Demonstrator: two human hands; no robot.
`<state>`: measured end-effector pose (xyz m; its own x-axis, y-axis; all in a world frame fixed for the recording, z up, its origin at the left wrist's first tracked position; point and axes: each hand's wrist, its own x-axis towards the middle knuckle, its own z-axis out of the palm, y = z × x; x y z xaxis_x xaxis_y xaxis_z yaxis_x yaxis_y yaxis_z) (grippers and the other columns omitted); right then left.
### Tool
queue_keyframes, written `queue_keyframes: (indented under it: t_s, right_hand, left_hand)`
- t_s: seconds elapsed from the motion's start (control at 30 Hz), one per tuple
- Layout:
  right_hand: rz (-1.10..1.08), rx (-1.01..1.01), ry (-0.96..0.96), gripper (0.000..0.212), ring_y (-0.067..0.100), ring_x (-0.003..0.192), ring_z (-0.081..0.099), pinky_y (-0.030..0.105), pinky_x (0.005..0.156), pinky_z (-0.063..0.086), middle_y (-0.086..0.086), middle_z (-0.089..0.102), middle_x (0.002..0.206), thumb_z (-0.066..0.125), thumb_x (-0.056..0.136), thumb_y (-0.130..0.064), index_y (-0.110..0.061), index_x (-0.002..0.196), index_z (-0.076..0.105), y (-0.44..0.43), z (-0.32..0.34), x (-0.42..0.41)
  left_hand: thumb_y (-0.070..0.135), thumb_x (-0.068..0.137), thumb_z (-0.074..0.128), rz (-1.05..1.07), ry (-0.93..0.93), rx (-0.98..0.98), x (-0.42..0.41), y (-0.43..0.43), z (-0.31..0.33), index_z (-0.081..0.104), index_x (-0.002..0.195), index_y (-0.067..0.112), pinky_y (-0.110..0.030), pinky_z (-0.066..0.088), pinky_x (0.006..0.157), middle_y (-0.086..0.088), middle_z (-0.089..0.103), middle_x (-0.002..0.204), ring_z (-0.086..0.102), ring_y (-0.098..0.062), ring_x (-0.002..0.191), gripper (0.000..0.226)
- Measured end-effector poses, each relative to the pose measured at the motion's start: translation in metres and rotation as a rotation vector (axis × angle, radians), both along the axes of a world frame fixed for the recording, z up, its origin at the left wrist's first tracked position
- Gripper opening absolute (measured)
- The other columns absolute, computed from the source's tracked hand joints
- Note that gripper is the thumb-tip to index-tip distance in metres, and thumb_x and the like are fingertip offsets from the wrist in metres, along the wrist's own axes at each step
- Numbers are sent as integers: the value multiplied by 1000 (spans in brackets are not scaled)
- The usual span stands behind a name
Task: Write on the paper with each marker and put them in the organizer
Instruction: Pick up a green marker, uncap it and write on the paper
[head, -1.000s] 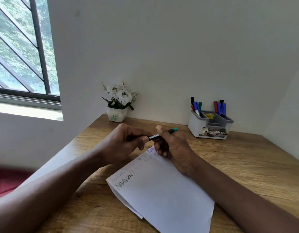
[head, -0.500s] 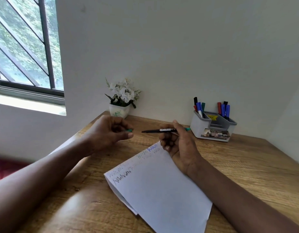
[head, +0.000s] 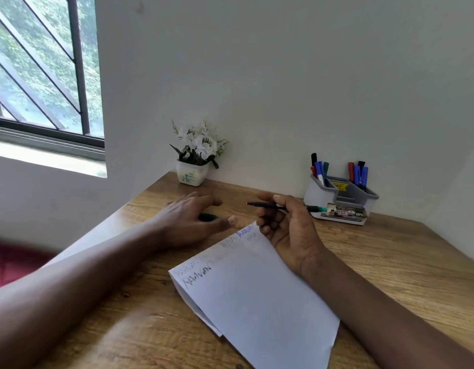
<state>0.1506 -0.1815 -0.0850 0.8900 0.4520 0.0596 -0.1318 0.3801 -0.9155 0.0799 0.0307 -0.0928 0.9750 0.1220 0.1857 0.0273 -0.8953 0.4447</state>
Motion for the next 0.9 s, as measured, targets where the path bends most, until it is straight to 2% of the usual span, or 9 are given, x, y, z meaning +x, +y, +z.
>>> queue_keyframes:
  t_s: [0.1,0.17,0.3,0.37,0.53,0.63,0.73,0.83,0.9]
  right_hand:
    - [49,-9,14,32,18,65,63,22,55,49,12,73,77,51,100,-24,-3,101,75,2,-1,1]
    - [28,-83,-27,28,16,64,65,24,58,50,10,74,77,60,98,-27,-4,100,76,2,0,1]
    - [-58,-482,-305,16,20,62,64,24,54,50,12,74,72,70,93,-16,-1,97,74,-7,6,8]
    - [-4,-560,-338,14,22,66,67,27,58,53,17,76,78,71,91,-11,0,100,73,-13,7,11]
    - [44,-648,-412,13,19,68,69,25,64,59,20,77,84,73,86,1,7,98,73,-22,4,16]
    - [-28,-660,-446,7,19,60,65,26,54,55,17,75,74,71,87,0,6,87,69,-21,2,16]
    - [-133,-717,-518,12,20,50,57,26,42,44,13,66,60,68,87,-6,-1,78,61,-19,0,18]
    - [-164,-774,-628,26,21,48,53,29,44,44,16,58,56,68,85,-9,10,74,54,-17,-3,21]
    - [-168,-805,-681,27,18,47,52,31,47,44,14,55,55,68,85,-11,11,75,55,-16,-5,22]
  left_hand:
    - [94,73,39,8,125,139,3,-7,-1,33,154,35,-51,24,122,7,32,163,33,-16,148,101]
    - [94,72,41,17,160,178,5,-7,-2,30,157,32,-51,18,124,8,25,166,27,-15,151,106]
    - [97,70,38,27,208,200,5,-5,0,26,159,24,-53,11,126,6,19,169,22,-15,153,117]
    - [101,65,35,52,232,209,4,-3,0,25,159,22,-56,7,125,4,17,169,19,-16,155,123]
    - [111,46,22,104,245,233,6,3,-3,24,158,17,-65,4,122,2,19,169,12,-18,156,146]
    - [112,44,20,106,249,249,7,5,-5,24,158,17,-67,5,120,2,20,168,11,-18,156,148]
    - [113,41,18,101,267,251,9,6,-5,20,160,17,-67,4,121,2,13,170,7,-18,157,152]
    - [113,38,17,97,285,248,9,7,-5,19,160,18,-67,4,121,2,11,171,6,-18,157,155]
    - [112,39,19,93,288,246,10,7,-5,20,160,19,-67,4,121,2,11,171,6,-18,157,153]
